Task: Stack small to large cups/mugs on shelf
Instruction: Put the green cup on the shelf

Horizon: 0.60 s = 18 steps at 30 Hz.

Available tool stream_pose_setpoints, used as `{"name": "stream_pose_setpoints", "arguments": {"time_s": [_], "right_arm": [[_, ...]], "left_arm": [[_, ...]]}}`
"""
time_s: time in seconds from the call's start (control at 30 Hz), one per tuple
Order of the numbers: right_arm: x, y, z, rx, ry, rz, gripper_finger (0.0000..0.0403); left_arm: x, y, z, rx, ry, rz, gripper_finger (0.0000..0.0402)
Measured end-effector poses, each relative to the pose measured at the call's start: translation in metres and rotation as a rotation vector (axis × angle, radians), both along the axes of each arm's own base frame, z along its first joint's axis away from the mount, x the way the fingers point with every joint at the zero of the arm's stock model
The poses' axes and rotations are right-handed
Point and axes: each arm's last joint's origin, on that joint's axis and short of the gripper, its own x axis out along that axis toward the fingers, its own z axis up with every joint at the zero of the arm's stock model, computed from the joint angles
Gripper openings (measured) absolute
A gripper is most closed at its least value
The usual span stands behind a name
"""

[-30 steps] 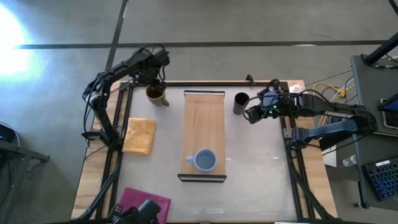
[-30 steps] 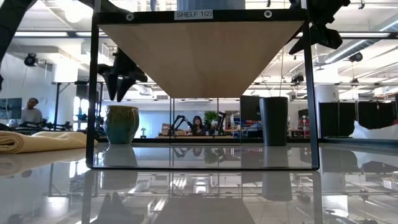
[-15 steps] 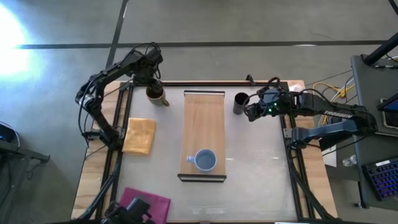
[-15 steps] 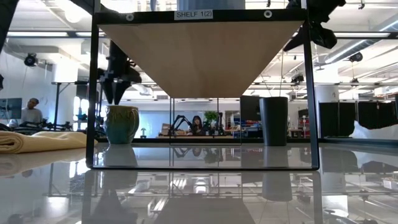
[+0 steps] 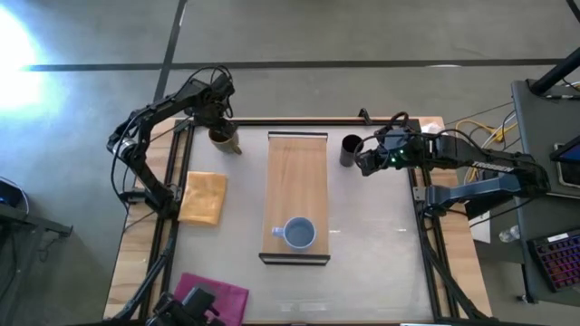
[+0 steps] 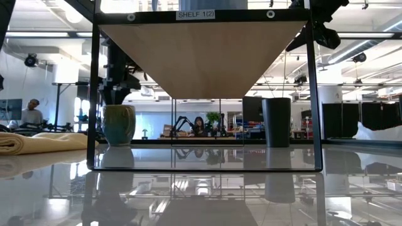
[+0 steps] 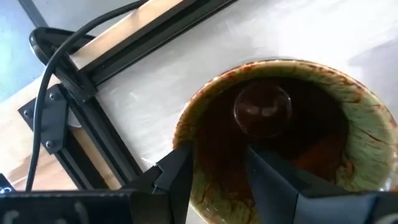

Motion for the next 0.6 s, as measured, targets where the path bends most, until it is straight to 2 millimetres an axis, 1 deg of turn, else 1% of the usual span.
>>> {"name": "stream_pose_setpoints", "arguments": {"time_s": [0.33,0.43,0.6], "right_arm": [[0.0,-0.001,0.0,-0.005,-0.004,-0.032,0.0125],[0.0,-0.001,0.0,-0.004,-0.004,-0.032,0.0124],[-0.001,-0.003,0.0,-0.005,-0.004,-0.046,0.0123]], "left_arm": [[0.0,-0.001,0.003,0.003,-0.012,-0.002,0.013],[0.0,-0.002,0.004,-0.015,-0.045,-0.006,0.013],[-0.002,-0.007,0.015,-0.016,-0.119,-0.019,0.013]]}}
